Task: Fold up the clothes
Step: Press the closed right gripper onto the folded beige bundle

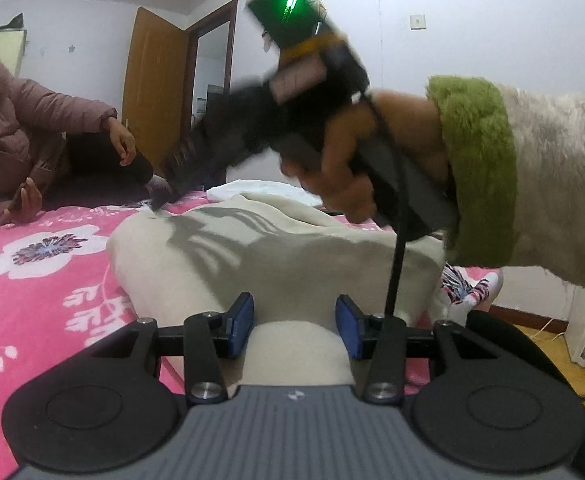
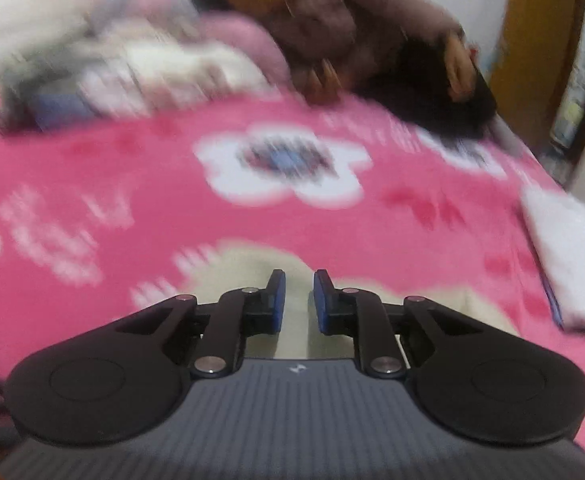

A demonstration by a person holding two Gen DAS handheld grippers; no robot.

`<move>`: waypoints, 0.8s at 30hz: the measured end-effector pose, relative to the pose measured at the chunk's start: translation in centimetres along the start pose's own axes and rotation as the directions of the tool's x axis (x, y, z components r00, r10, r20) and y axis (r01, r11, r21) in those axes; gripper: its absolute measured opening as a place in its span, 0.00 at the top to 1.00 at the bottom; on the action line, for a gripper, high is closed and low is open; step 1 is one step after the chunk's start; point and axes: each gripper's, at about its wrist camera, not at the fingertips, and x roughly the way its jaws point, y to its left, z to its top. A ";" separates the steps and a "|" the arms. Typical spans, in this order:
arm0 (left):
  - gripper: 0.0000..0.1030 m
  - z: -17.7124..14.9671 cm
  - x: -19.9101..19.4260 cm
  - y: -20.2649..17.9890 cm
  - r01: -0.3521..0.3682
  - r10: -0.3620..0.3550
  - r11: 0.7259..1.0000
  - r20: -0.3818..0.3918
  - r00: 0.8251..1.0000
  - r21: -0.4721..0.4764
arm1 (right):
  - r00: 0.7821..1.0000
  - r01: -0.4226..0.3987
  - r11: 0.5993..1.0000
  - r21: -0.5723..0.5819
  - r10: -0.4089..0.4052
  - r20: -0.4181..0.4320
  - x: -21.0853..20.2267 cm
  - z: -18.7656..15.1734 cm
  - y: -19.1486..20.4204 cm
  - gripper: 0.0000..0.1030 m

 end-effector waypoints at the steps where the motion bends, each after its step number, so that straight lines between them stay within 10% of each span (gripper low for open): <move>1: 0.56 -0.1 0.0 -0.1 -0.003 0.003 1.000 0.002 1.000 0.002 | 1.000 -0.006 1.000 -0.013 0.006 -0.003 0.1 0.2 0.3 0.86; 15: 0.56 0.9 0.0 -0.6 -0.049 0.049 0.999 -0.038 0.998 0.010 | 0.998 -0.066 0.997 0.035 0.066 0.001 2.6 0.1 0.2 0.87; 24: 0.51 1.7 -4.2 -0.4 -0.038 0.037 0.999 -0.041 0.998 -0.013 | 0.988 -0.042 0.996 0.081 0.029 0.149 -4.3 1.2 0.1 0.85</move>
